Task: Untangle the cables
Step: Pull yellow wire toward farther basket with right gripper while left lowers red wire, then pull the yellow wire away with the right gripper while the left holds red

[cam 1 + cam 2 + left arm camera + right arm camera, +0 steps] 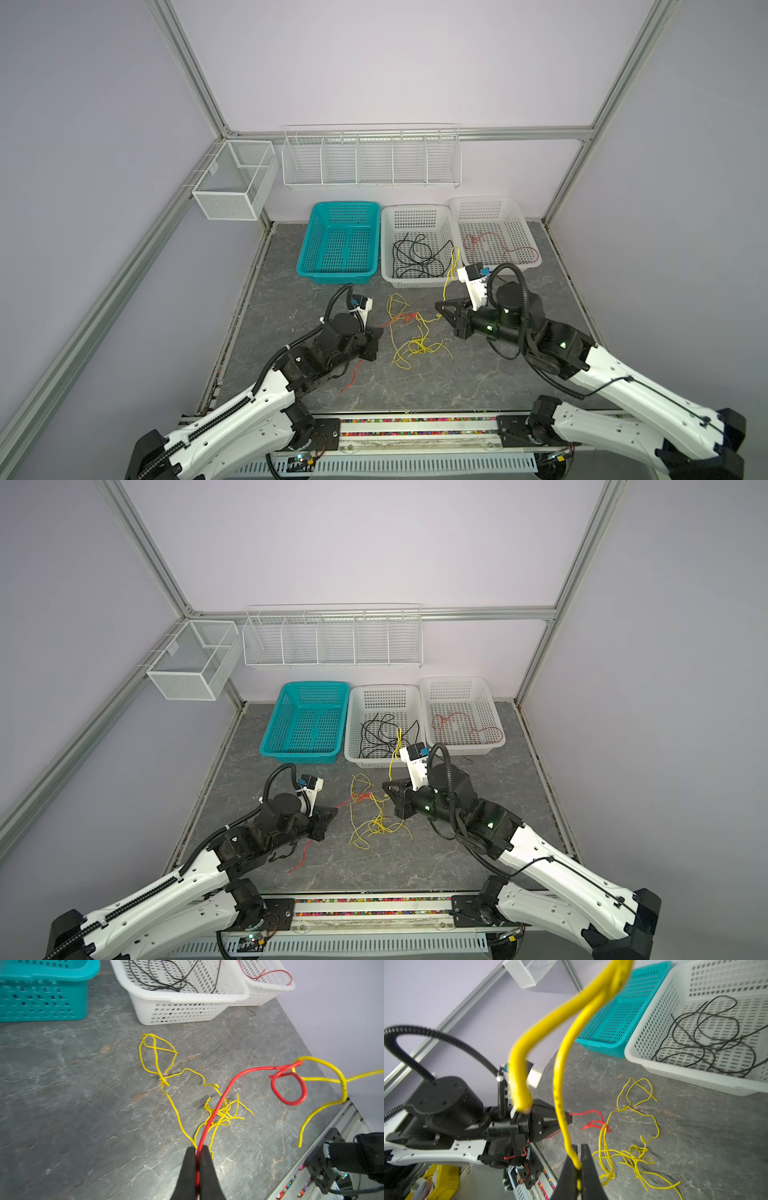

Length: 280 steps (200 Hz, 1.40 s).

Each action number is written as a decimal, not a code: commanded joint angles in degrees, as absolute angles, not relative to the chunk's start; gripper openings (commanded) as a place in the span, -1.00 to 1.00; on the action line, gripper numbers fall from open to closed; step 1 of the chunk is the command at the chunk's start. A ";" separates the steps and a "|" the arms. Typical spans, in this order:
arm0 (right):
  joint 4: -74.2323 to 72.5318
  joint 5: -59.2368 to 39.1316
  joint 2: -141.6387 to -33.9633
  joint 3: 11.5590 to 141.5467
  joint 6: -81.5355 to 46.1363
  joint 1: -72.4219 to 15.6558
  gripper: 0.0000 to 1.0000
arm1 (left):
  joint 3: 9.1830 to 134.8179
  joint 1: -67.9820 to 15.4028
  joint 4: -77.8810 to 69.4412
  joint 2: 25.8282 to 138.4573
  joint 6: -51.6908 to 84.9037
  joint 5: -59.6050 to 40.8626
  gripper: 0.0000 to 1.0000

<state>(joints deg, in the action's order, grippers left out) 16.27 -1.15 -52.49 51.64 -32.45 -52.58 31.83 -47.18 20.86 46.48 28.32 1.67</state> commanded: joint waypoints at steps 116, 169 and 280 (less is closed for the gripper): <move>27.08 8.56 -31.07 53.30 -31.33 -51.15 -0.88 | 34.39 -39.81 30.05 50.95 32.27 8.90 -1.00; 18.73 -0.40 -41.12 50.72 -33.11 -51.77 -0.88 | 36.76 -39.95 24.09 52.45 35.02 2.16 -1.00; 7.63 -4.63 -61.74 52.96 -33.26 -53.65 -0.88 | 35.86 -40.08 21.53 53.71 34.38 1.83 -1.00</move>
